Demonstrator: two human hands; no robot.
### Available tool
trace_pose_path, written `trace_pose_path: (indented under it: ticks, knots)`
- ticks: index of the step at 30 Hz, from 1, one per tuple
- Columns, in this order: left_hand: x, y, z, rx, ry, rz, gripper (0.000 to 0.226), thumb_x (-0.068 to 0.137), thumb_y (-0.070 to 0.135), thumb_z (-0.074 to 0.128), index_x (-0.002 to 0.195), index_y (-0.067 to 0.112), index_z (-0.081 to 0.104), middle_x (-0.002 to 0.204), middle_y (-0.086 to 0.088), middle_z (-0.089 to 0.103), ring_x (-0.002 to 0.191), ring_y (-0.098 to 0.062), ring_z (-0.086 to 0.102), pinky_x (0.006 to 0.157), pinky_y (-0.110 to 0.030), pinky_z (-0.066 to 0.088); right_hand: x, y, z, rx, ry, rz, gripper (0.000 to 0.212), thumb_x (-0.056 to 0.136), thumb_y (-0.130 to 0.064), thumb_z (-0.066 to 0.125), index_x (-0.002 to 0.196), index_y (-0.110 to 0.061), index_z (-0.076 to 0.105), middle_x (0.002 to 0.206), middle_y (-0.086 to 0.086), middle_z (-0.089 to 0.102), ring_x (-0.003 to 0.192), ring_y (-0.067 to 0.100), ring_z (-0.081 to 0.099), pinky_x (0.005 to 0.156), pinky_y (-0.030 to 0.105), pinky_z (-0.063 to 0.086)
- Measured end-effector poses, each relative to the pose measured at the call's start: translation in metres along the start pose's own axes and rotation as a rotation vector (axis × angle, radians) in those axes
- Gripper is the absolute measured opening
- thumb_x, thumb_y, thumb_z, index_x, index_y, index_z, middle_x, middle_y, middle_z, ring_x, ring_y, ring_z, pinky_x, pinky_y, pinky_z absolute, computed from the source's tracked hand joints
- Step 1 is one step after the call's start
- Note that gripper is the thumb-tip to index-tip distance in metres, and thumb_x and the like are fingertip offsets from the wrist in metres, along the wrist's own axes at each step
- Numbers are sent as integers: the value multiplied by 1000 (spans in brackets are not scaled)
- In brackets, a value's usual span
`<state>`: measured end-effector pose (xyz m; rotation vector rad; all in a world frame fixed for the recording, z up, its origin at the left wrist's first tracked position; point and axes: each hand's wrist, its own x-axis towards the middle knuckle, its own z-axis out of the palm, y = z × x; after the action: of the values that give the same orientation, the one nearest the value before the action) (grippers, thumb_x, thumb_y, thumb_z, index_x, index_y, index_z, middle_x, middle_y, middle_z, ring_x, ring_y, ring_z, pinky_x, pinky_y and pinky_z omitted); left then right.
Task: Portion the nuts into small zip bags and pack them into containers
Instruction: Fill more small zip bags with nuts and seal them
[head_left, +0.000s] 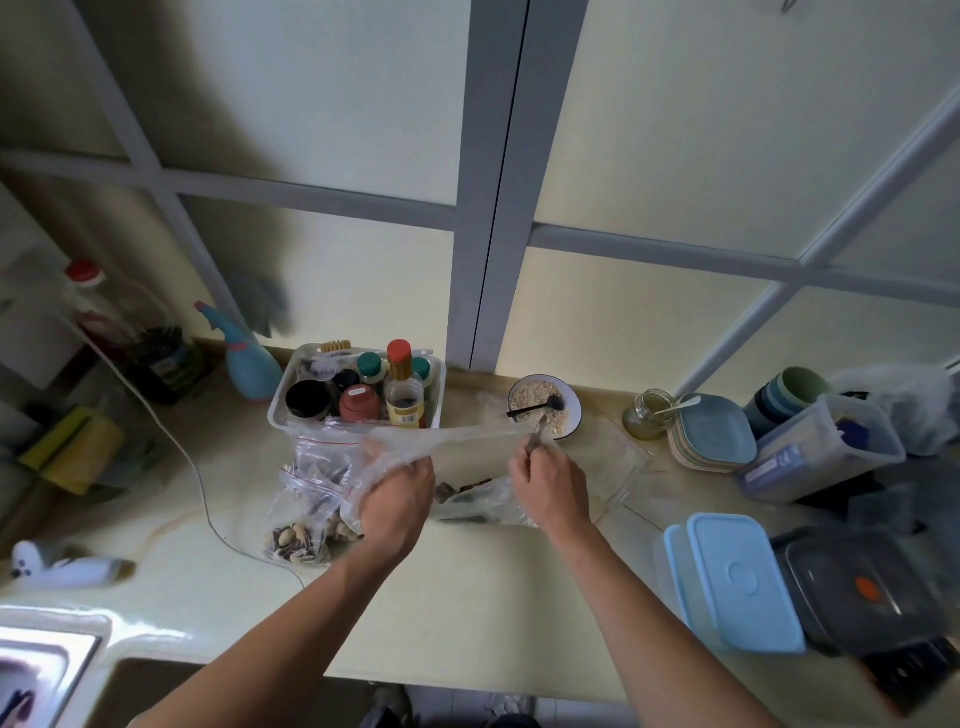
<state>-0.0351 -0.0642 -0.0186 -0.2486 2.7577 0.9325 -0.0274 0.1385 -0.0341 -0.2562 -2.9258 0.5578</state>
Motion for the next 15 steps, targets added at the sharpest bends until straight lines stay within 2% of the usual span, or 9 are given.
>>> trace_pose_path:
  ticks: [3,5,7,10,13,15]
  knots:
    - [-4,7,-4,43,-2,-86,37,98,34,44,79,7,61,83,-12,66,76,-30,60,69,-30,41,-2,0,-2,-21,-31,-14,36,99,-22,49,65,-10,46,71,16,61,58,34,51,54,36,39]
    - [-8,7,-1,112,-48,-114,37,94,33,48,67,10,57,72,-8,63,67,-24,58,65,-29,41,-7,1,1,-55,-41,-22,30,97,-18,54,70,-5,58,69,17,63,59,35,58,54,37,45]
    - [-11,4,2,142,-97,-146,39,95,35,46,69,10,61,72,-6,64,68,-23,59,65,-28,43,-12,1,5,-88,-64,-10,20,92,-15,63,79,-1,68,61,13,63,52,33,61,46,33,45]
    - [-17,5,2,145,-97,-172,36,94,33,48,70,10,60,69,-5,60,63,-21,54,62,-28,40,-17,-2,10,-84,-23,8,10,85,-12,71,86,-3,73,55,7,60,43,27,58,38,30,43]
    - [-19,9,-1,121,-8,-136,34,92,32,51,70,8,58,70,-7,61,62,-24,53,61,-29,43,-19,-2,13,-68,30,-15,19,84,-10,72,101,-2,73,61,7,63,44,26,60,38,30,46]
    - [-17,14,-3,124,72,-117,33,89,35,50,78,6,59,75,-7,59,65,-25,52,61,-29,38,-22,-2,19,-73,34,-8,18,86,-10,69,102,-2,73,65,8,66,48,26,62,40,31,49]
